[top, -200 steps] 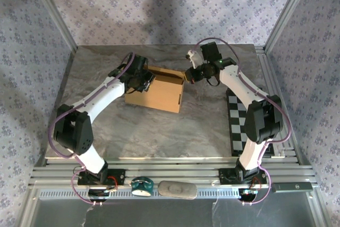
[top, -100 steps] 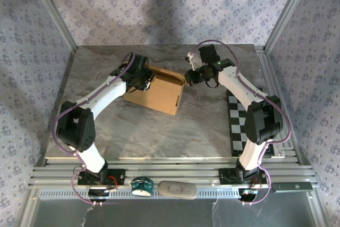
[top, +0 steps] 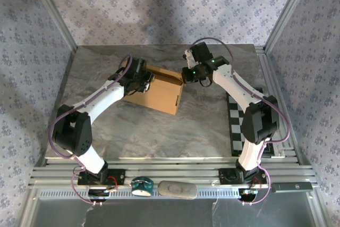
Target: Fold the paper box
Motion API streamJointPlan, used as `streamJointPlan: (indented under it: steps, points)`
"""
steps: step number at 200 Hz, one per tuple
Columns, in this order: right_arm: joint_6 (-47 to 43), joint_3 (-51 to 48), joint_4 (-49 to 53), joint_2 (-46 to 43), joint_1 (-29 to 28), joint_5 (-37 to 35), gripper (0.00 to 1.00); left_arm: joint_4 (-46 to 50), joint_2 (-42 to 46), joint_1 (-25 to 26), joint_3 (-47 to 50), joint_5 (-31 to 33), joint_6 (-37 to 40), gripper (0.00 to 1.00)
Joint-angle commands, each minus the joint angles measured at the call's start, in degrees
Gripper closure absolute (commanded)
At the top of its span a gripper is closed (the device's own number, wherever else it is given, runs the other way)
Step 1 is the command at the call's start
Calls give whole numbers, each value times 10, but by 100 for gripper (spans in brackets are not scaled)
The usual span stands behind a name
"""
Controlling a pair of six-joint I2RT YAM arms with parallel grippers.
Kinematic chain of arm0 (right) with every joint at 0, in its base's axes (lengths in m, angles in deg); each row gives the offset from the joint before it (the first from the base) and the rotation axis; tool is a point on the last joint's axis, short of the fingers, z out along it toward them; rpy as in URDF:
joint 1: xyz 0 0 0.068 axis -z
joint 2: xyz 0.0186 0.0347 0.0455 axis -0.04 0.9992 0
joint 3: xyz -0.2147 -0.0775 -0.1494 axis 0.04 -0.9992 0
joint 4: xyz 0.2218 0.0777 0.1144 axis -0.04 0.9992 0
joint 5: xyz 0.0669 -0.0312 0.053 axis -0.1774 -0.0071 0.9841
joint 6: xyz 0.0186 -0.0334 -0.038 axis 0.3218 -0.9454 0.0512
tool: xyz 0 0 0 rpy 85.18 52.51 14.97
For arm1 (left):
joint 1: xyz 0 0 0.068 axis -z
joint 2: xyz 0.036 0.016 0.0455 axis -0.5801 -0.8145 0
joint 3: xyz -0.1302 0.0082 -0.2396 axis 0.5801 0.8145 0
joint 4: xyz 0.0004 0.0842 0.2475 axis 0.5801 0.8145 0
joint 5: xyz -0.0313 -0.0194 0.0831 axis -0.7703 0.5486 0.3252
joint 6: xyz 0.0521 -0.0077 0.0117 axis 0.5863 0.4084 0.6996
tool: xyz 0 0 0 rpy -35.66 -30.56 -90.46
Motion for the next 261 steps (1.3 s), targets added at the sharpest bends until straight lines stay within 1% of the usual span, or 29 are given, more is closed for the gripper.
streamJointPlan:
  steps: [1, 33, 65, 116, 173, 211, 261]
  points:
    - [51, 38, 11, 9, -20, -51, 100, 16, 3, 6, 16, -13, -43, 75]
    - [95, 70, 24, 27, -40, -93, 100, 13, 7, 7, 22, -13, -51, 76]
    - [118, 97, 43, 41, -59, -133, 100, 10, 13, 9, 29, -11, -59, 76]
    - [170, 122, 46, 59, -67, -163, 100, 12, 23, 12, 43, -14, -70, 77]
    - [202, 133, 37, 69, -69, -167, 100, 14, 39, 14, 59, -15, -79, 78]
    - [203, 126, 32, 69, -80, -173, 100, 9, 43, 15, 67, -15, -84, 78]
    - [195, 63, -9, 39, -90, -180, 100, 12, 43, 17, 65, -9, -83, 78]
